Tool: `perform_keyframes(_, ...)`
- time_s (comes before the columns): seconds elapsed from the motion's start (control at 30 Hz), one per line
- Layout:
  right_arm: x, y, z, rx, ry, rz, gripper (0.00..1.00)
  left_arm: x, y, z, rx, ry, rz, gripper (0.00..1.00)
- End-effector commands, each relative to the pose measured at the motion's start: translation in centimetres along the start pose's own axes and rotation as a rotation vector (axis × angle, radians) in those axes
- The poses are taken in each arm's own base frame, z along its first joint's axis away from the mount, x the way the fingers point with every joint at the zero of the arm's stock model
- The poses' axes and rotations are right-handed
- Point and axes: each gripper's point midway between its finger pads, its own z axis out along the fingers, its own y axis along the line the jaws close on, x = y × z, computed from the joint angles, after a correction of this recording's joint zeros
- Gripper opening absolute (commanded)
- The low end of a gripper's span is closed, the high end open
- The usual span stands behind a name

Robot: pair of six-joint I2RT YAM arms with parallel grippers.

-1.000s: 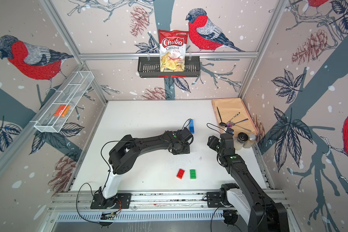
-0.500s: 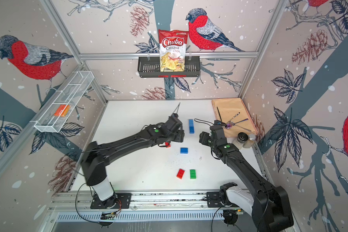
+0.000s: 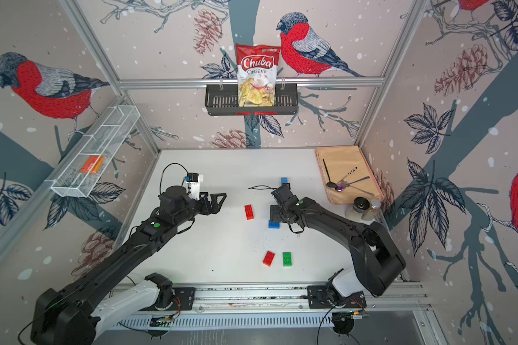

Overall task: Assemble a rectangle with lego
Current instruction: Pick up the lego brick from the center of the board.

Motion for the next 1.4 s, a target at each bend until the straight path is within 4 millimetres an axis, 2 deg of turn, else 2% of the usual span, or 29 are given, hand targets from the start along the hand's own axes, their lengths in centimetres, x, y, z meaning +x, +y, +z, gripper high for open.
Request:
perform_keyframes(0.0,1.2,-0.2,0.5,0.042,0.061,0.015,0.77,0.6,-0.2,0.5,0.051,0.006,0.033,0.98)
perform_keyframes(0.1,2.1,0.3,1.1,0.051,0.094,0.006,0.77,1.1,0.6,0.8,0.034,0.013,0.020,0.98)
perform_keyframes(0.2,3.0,0.6,1.7,0.060,0.120,-0.002,0.77,0.5,0.7,0.7,0.035,-0.001,0.023,0.98)
perform_keyframes(0.37,3.6,1.9,2.9,0.051,0.144,-0.019,0.77,0.3,0.9,0.6,0.034,-0.011,0.008,0.98)
perform_keyframes(0.5,3.9,2.1,4.0,0.069,0.161,-0.035,0.76,0.3,0.9,0.5,0.033,-0.012,0.010,0.97)
perform_keyframes(0.77,2.8,1.8,4.3,0.111,0.131,-0.042,0.70,0.4,1.0,0.4,0.030,-0.013,0.008,0.98)
perform_keyframes(0.9,3.1,1.5,4.6,0.128,0.146,-0.045,0.62,0.3,0.9,0.5,0.036,-0.013,0.007,0.98)
perform_keyframes(1.17,3.4,1.5,5.0,0.136,0.156,-0.044,0.60,0.4,0.9,0.5,0.039,-0.010,0.004,0.98)
perform_keyframes(1.3,2.7,1.7,4.6,0.137,0.135,-0.040,0.48,0.4,0.9,0.5,0.040,-0.010,0.002,0.98)
perform_keyframes(1.37,2.0,2.1,4.2,0.130,0.118,-0.043,0.45,0.5,0.9,0.5,0.040,-0.008,0.000,0.98)
